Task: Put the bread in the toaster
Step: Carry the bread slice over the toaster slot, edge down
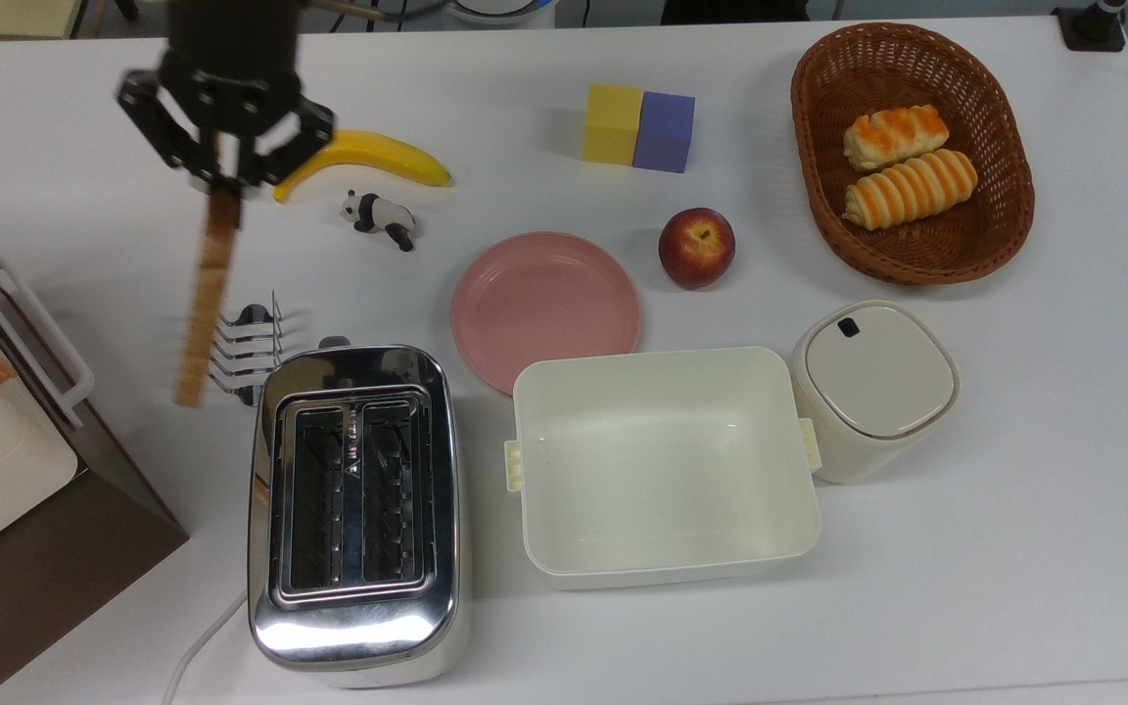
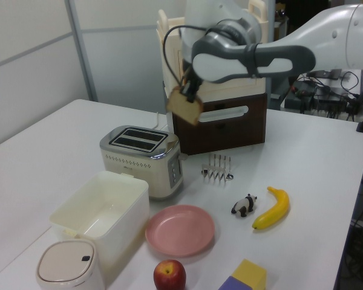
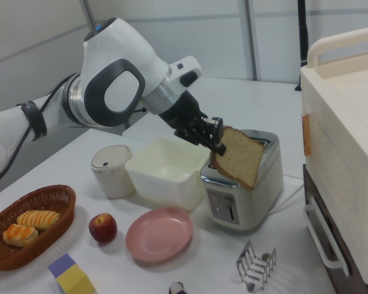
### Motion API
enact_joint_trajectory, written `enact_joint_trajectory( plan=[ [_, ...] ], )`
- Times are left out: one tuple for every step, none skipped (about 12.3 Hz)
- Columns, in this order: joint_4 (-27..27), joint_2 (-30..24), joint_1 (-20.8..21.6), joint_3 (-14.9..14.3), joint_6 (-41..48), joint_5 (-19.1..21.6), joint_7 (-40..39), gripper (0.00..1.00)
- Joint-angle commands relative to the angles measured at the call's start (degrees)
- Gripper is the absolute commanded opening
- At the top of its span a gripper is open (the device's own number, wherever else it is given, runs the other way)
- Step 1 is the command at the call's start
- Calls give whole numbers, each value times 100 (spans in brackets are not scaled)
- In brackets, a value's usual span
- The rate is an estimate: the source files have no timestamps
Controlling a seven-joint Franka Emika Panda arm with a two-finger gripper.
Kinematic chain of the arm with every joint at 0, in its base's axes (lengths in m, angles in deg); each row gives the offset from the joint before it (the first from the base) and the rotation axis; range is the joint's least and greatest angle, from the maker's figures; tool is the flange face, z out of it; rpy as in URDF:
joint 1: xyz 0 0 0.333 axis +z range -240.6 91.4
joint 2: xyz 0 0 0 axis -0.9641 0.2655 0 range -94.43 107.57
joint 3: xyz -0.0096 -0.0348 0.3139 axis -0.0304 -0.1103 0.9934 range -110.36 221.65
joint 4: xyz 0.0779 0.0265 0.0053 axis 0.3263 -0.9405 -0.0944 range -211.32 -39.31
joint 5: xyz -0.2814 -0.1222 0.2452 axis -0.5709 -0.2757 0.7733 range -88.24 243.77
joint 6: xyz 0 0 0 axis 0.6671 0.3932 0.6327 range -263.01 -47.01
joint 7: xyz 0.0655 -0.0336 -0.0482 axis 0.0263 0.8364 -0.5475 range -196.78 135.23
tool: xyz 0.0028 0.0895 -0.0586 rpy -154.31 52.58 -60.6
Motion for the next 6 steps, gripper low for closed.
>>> enact_joint_trajectory(
  plan=[
    [36, 92, 38, 157, -543, 393, -4, 0],
    [36, 92, 38, 210, -588, 403, -4, 0],
    [132, 92, 38, 306, -588, 412, -4, 0],
    [264, 145, 38, 324, -580, 482, 13, 0],
    [352, 162, 47, 342, -588, 526, 144, 0],
    [448, 189, 47, 385, -588, 526, 162, 0]
  ],
)
